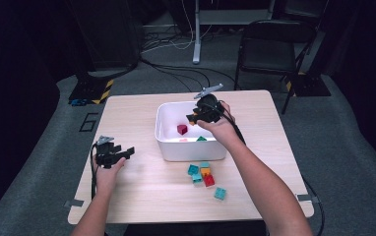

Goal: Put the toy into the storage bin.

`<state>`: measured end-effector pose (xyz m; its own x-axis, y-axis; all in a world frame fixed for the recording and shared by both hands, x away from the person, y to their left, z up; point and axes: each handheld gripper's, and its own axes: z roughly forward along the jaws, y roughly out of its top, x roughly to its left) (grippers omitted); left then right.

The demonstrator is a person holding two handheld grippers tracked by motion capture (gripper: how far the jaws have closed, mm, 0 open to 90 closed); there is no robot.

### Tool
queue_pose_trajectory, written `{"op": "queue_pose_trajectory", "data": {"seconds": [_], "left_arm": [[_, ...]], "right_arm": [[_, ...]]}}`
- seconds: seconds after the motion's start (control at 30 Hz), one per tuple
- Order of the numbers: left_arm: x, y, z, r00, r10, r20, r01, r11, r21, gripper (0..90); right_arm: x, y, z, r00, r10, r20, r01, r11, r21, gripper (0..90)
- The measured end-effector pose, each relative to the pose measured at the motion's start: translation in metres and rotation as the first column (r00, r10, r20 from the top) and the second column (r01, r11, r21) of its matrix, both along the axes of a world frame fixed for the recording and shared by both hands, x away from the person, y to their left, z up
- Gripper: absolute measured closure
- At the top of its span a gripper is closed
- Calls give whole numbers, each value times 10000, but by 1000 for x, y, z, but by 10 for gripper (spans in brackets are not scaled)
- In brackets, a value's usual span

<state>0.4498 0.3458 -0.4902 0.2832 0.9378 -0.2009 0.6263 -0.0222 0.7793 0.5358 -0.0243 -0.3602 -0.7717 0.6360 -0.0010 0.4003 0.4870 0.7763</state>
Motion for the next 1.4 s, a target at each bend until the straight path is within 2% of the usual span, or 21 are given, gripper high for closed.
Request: {"op": "queue_pose_trajectory", "data": {"seconds": [0.13,0.17,0.37,0.5,0.6,0.63,0.87,1.13,1.27,1.4], "left_arm": [[0,0,0,10000,-10,26,10,10000,6,333],[0,0,0,10000,-9,28,9,10000,1,333],[1,1,0,10000,-4,43,4,10000,10,333],[0,1,0,10000,-7,29,7,10000,12,332],[0,2,0,10000,-3,52,3,10000,16,333],[0,2,0,10000,8,53,-8,10000,0,333],[-1,1,1,10000,5,55,-5,10000,51,333],[-1,0,0,10000,-34,-21,34,10000,93,333],[0,0,0,10000,-16,5,16,10000,93,333],[-1,0,0,10000,-31,6,31,9999,107,333]], "right_arm": [[8,5,-6,9998,-148,-125,147,9999,-84,583],[8,7,-7,9992,-256,-291,252,9996,-130,583],[15,14,-10,9992,-263,-291,252,9989,-400,571],[14,17,-11,9986,-403,-328,389,9982,-447,529],[10,15,-9,9987,-364,-351,347,9983,-474,523],[9,14,-8,9995,-226,-223,214,9985,-506,521],[-12,-2,3,9996,-280,-25,279,9996,-92,455],[-43,-17,13,9986,94,521,-108,9996,273,402],[-57,-24,17,9987,167,487,-190,9987,483,371],[-69,-29,19,9984,253,502,-273,9988,401,329]]}}
